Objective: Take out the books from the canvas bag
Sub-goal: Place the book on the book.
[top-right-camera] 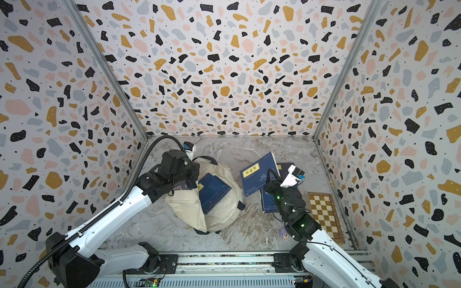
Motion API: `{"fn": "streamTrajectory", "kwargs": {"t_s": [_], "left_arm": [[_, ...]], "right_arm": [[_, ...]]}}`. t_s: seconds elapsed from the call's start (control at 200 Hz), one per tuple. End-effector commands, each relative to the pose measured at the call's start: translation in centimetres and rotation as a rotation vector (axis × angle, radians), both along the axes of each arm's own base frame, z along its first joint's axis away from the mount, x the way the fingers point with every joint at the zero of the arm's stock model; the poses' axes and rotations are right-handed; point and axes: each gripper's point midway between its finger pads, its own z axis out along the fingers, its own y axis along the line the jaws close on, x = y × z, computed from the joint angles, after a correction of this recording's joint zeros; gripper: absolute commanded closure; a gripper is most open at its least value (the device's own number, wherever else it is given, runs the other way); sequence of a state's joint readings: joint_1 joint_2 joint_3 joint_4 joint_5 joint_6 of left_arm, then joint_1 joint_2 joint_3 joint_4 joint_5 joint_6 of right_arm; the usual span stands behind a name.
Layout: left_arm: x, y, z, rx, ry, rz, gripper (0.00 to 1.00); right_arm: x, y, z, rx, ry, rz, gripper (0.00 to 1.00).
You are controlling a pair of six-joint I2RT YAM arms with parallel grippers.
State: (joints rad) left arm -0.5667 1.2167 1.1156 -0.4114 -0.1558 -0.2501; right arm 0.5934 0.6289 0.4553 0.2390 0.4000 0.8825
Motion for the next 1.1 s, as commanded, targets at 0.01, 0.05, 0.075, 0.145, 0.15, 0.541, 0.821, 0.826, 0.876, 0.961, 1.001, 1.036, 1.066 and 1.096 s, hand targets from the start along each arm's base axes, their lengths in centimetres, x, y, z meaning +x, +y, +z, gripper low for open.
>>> {"fn": "streamTrajectory", "kwargs": {"t_s": [0.01,0.05,0.075,0.145,0.15,0.541,0.821,0.826,0.876,0.961,1.001,1.036,1.066,1.096], "left_arm": [[-0.3,-0.3,0.9,-0.009,-0.002,-0.014,1.0],[-0.4,-0.4,1.0,-0.007,-0.006,-0.017,1.0],[-0.5,-0.4,1.0,-0.006,-0.009,-0.023,1.0],[-0.8,-0.6,1.1,-0.002,-0.019,-0.033,1.0],[-0.8,-0.6,1.2,-0.002,-0.02,-0.035,1.0],[-2.1,-2.0,1.4,0.029,-0.05,-0.108,1.0],[-2.3,-2.0,1.7,0.035,-0.065,-0.111,1.0],[-2.3,-2.0,1.7,0.035,-0.065,-0.11,1.0],[-2.4,-2.1,1.7,0.037,-0.066,-0.112,1.0],[-2.4,-2.1,1.6,0.041,-0.066,-0.112,1.0],[-2.4,-2.1,1.6,0.042,-0.067,-0.112,1.0],[-2.4,-2.0,1.6,0.043,-0.067,-0.11,1.0],[-2.4,-2.0,1.6,0.043,-0.066,-0.111,1.0],[-2.3,-2.1,1.6,0.043,-0.066,-0.111,1.0]], "right_arm": [[-0.3,-3.4,-3.4,0.049,0.122,-0.114,1.0],[-0.4,-4.4,-4.2,0.059,0.144,-0.146,1.0],[-0.4,-5.0,-4.6,0.065,0.149,-0.161,1.0],[-0.6,-6.1,-5.4,0.076,0.161,-0.19,1.0],[-0.6,-6.2,-5.5,0.077,0.163,-0.191,1.0],[0.5,-8.8,-11.2,0.132,0.296,-0.23,1.0],[0.1,-9.9,-15.5,0.209,0.434,-0.228,1.0],[0.0,-10.0,-15.5,0.211,0.436,-0.23,1.0],[-0.2,-10.3,-16.2,0.223,0.457,-0.243,1.0],[-0.5,-10.8,-17.0,0.237,0.474,-0.258,1.0],[-0.6,-11.1,-17.0,0.238,0.48,-0.265,1.0],[-0.7,-11.3,-17.1,0.239,0.487,-0.273,0.99],[-0.7,-11.4,-17.1,0.24,0.491,-0.275,0.96],[-0.8,-11.5,-17.3,0.241,0.501,-0.282,0.93]]}}
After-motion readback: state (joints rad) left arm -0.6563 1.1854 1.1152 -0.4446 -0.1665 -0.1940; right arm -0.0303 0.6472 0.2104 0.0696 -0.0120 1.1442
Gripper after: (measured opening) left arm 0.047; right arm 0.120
